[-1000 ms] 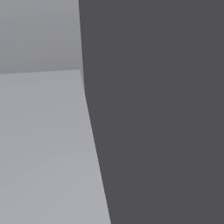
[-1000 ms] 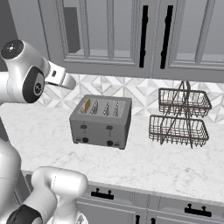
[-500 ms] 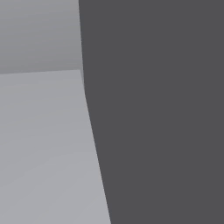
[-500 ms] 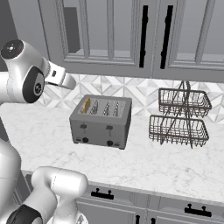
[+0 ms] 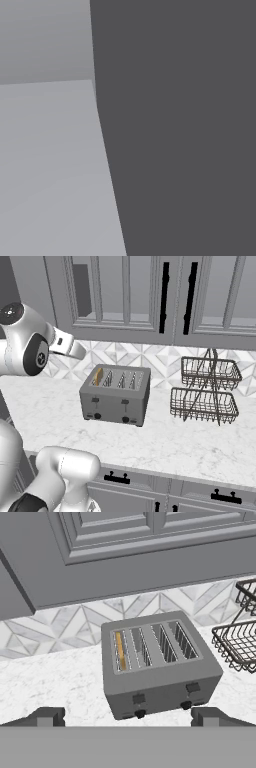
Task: Start the toaster. Once the lever pops up, take the bread to the plate on the dining counter.
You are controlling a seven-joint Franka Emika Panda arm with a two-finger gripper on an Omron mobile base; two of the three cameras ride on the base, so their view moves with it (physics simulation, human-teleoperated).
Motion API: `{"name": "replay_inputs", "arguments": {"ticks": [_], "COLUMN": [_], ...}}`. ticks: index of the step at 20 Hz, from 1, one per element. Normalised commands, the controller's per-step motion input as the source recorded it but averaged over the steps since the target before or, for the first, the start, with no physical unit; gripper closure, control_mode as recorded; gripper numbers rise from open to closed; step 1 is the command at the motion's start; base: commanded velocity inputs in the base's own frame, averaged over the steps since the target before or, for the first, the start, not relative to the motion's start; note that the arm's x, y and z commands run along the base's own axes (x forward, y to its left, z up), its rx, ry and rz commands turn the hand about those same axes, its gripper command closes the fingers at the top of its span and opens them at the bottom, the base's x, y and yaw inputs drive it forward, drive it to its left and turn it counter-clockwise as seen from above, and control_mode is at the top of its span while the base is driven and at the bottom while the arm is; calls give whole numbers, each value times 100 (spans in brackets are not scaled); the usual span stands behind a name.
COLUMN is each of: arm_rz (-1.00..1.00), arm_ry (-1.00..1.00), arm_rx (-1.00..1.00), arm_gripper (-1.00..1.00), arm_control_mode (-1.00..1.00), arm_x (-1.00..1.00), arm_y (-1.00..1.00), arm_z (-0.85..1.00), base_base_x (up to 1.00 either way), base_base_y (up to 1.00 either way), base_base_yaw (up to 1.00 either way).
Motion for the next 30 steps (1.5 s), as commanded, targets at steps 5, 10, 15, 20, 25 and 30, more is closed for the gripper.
{"name": "replay_inputs", "arguments": {"ticks": [5,10,15,20,25,30], "arm_rz": [0,0,0,0,0,1], "arm_ry": [-3,0,0,0,1,10], "arm_rx": [0,0,0,0,0,0], "arm_gripper": [-100,-100,-100,-100,-100,-100], "arm_control_mode": [-100,-100,-100,-100,-100,-100], "arm_x": [-31,-2,5,25,32,43], "arm_y": [0,0,0,0,0,0], "arm_z": [-30,-41,-39,-34,-30,-31], "base_base_x": [0,0,0,0,0,0], "base_base_y": [0,0,0,0,0,0], "base_base_yaw": [0,0,0,0,0,0]}}
